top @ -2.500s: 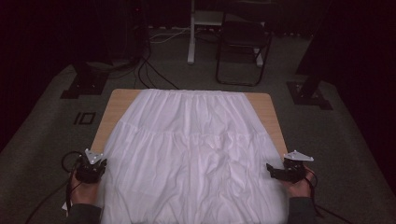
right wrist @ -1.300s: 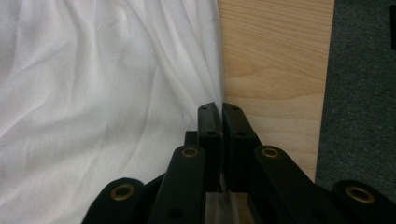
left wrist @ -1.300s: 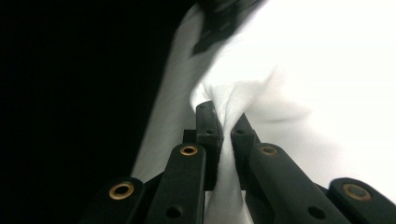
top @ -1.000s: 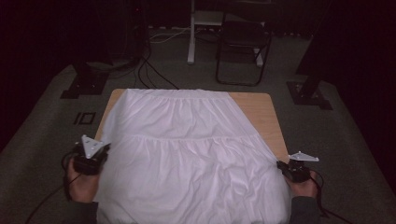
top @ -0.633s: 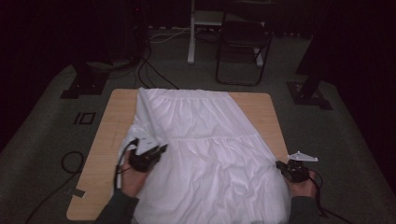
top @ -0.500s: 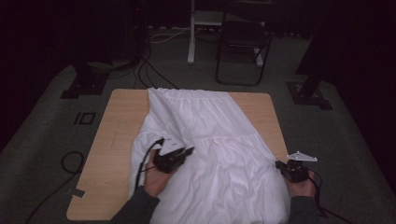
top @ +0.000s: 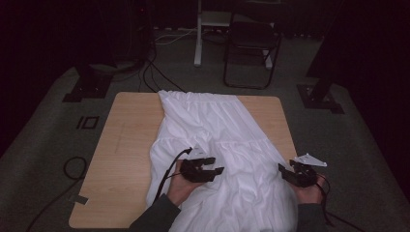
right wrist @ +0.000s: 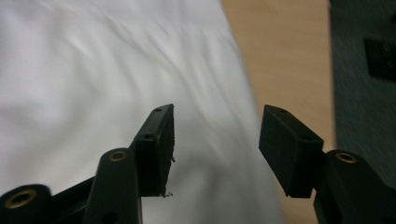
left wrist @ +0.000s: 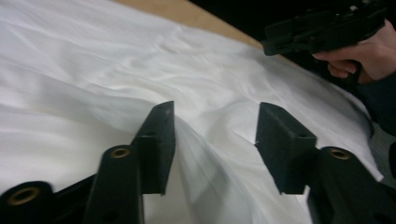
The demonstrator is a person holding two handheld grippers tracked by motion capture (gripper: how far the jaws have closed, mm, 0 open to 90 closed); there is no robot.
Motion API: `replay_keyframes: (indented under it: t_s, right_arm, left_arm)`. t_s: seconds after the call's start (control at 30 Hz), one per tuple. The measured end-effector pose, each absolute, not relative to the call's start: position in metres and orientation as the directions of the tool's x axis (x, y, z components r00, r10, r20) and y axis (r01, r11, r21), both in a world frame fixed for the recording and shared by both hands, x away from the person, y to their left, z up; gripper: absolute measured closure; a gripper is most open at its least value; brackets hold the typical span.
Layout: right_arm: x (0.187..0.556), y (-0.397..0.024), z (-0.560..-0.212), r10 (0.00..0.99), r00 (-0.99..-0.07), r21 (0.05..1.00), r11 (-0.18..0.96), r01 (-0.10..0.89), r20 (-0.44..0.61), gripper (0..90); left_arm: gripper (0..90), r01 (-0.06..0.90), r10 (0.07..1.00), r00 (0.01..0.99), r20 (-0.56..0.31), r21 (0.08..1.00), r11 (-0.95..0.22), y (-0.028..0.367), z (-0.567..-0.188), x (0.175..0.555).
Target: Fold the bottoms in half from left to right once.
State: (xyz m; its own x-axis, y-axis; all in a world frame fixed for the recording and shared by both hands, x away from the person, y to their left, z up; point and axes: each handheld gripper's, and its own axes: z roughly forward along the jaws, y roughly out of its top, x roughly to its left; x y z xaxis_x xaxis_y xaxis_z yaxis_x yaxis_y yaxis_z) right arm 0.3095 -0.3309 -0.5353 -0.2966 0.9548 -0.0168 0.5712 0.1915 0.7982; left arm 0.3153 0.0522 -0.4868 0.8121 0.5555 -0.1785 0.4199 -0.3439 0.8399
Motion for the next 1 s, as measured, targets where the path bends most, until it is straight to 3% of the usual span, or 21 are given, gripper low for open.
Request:
replay_keyframes:
  t_s: [0.1,0.13,0.3,0.4,0.6,0.77,0.93,0.97,1.0]
  right_arm:
    - [0.305,-0.314,-0.522,0.943,-0.334,0.819,0.189,0.542,0.003,44.4]
    - [0.302,-0.291,-0.511,0.921,-0.39,0.829,0.198,0.523,0.026,44.1]
    - [0.299,-0.238,-0.492,0.858,-0.512,0.843,0.245,0.479,0.042,41.1]
    - [0.3,-0.218,-0.487,0.832,-0.55,0.848,0.242,0.472,0.069,39.5]
    - [0.312,-0.15,-0.488,0.787,-0.613,0.832,0.298,0.468,0.063,20.0]
    - [0.319,-0.115,-0.499,0.78,-0.626,0.812,0.347,0.469,0.028,11.1]
    - [0.324,-0.102,-0.515,0.785,-0.619,0.763,0.412,0.498,-0.02,10.4]
    - [0.323,-0.101,-0.522,0.791,-0.601,0.724,0.478,0.496,-0.11,26.7]
    - [0.323,-0.101,-0.522,0.791,-0.601,0.724,0.478,0.496,-0.11,26.7]
  left_arm:
    - [45.7,0.396,0.587,0.795,-0.155,0.865,-0.309,0.081,-0.477,0.307]
    - [45.6,0.392,0.621,0.773,-0.134,0.869,-0.301,0.095,-0.474,0.304]
    - [45.6,0.437,0.795,0.605,-0.052,0.856,-0.276,0.163,-0.483,0.303]
    - [45.7,0.464,0.84,0.541,-0.034,0.845,-0.264,0.18,-0.49,0.305]
    - [44.6,0.536,0.89,0.454,-0.036,0.809,-0.24,0.211,-0.514,0.311]
    - [40.9,0.572,0.897,0.439,-0.044,0.783,-0.242,0.216,-0.527,0.315]
    - [38.8,0.594,0.902,0.428,-0.054,0.769,-0.235,0.218,-0.536,0.319]
    - [38.4,0.607,0.906,0.419,-0.057,0.759,-0.234,0.22,-0.539,0.321]
    - [38.3,0.607,0.906,0.419,-0.057,0.759,-0.234,0.22,-0.539,0.321]
